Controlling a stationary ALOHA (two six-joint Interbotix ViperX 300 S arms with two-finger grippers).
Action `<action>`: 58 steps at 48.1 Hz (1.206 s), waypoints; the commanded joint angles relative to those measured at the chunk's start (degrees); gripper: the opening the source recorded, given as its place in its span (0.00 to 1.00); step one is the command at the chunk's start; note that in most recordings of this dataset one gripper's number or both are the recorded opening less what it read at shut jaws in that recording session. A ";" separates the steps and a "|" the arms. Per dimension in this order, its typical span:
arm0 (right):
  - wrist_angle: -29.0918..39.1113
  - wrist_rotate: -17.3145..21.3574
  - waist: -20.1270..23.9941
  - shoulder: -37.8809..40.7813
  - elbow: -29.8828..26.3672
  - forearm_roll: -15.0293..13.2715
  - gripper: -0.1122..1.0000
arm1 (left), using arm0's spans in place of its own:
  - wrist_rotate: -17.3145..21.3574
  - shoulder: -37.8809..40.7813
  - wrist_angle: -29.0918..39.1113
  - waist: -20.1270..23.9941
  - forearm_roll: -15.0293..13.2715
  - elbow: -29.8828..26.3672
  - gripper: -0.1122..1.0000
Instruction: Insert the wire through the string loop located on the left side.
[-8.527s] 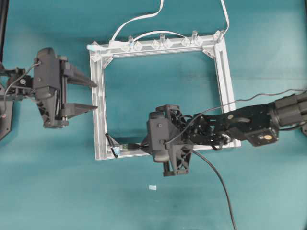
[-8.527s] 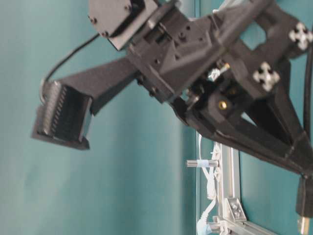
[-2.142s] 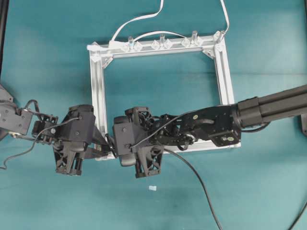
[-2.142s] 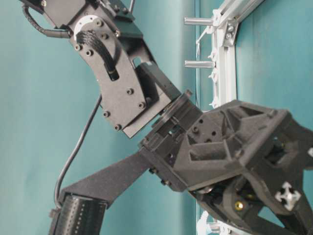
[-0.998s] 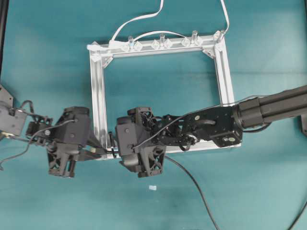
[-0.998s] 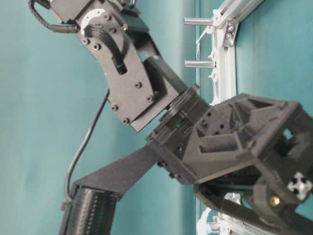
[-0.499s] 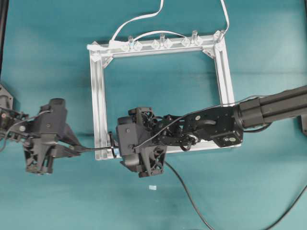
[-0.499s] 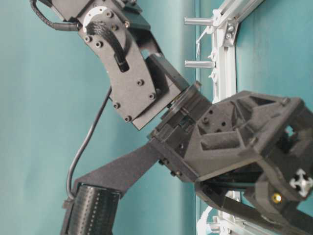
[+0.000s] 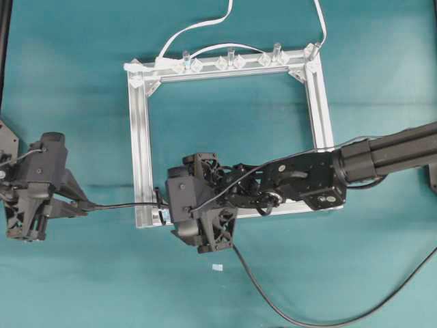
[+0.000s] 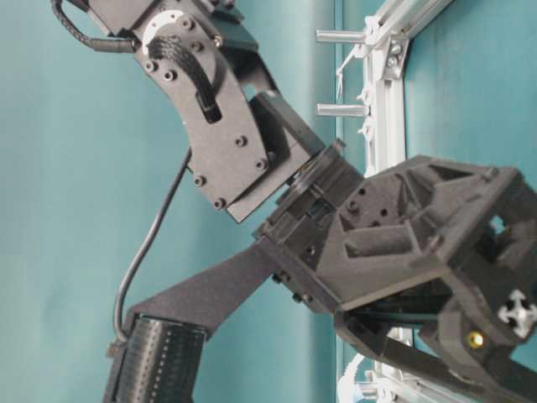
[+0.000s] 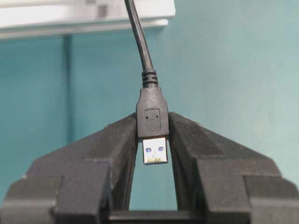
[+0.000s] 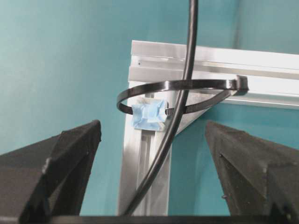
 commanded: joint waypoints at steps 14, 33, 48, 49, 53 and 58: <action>-0.62 0.00 0.26 -2.90 -0.53 -0.18 0.90 | -0.09 1.49 1.41 -0.18 -0.09 -1.58 0.30; -1.14 -0.09 0.26 -2.90 -0.53 -0.18 0.90 | 0.44 3.16 0.97 -0.18 0.26 -2.02 0.30; -1.14 -0.09 0.26 -2.90 -0.53 -0.09 0.90 | 0.44 3.34 1.67 -0.18 0.26 -2.55 0.84; -1.14 0.00 0.35 -2.90 -0.53 -0.18 0.90 | 0.44 3.34 1.67 -0.26 0.26 -2.55 0.83; -1.14 0.00 0.35 -3.08 -0.53 -0.18 0.90 | 0.53 3.34 1.67 -0.26 0.26 -2.81 0.84; -1.23 0.00 0.35 -3.34 -0.62 -0.18 0.90 | 0.53 2.90 1.67 -0.09 1.05 -3.16 0.85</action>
